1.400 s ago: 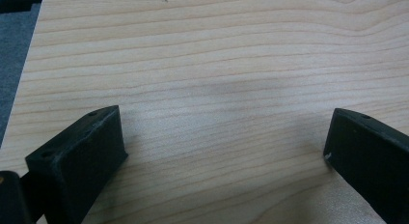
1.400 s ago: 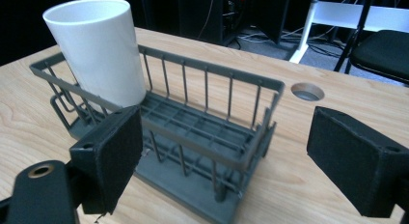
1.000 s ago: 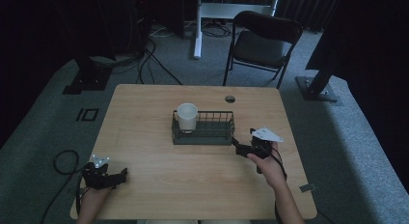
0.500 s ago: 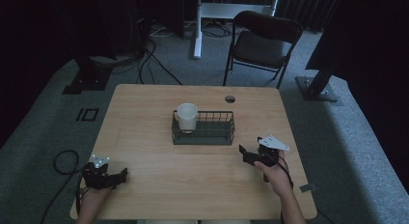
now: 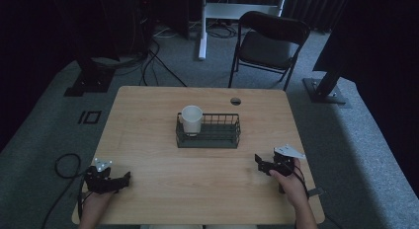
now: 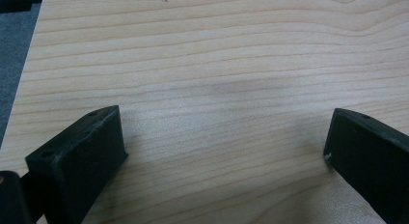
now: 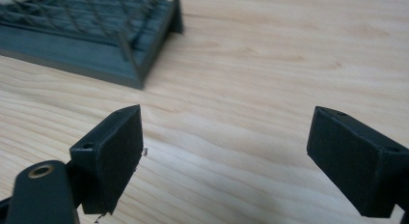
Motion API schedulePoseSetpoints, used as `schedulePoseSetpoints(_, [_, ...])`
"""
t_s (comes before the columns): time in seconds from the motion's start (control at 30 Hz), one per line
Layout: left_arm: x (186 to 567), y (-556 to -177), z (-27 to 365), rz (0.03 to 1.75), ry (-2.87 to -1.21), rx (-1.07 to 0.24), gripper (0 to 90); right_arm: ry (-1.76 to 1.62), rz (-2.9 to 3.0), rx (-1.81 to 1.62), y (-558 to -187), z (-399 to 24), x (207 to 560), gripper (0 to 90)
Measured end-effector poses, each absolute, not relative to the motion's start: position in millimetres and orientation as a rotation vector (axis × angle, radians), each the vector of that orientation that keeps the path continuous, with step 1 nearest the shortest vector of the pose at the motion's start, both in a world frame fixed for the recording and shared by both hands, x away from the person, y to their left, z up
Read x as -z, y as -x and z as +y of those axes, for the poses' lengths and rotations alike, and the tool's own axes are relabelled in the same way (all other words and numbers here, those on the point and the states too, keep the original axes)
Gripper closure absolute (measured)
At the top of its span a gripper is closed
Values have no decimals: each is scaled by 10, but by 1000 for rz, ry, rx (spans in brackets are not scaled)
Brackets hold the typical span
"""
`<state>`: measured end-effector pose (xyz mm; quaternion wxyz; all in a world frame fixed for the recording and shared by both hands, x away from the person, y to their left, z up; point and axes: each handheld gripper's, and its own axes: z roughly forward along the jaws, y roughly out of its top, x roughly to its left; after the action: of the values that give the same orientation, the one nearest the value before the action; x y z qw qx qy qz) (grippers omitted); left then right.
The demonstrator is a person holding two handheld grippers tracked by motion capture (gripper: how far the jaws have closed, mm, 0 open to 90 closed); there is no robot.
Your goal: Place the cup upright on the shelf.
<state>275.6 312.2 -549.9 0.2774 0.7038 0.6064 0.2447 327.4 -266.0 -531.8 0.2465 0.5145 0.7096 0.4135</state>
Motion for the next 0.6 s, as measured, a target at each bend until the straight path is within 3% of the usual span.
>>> schedulePoseSetpoints(0.6, [5498, -2756, 3122, 1628, -1890, -657, 9, -1524, 1970, -982, -3257, -2953, 5407, 125])
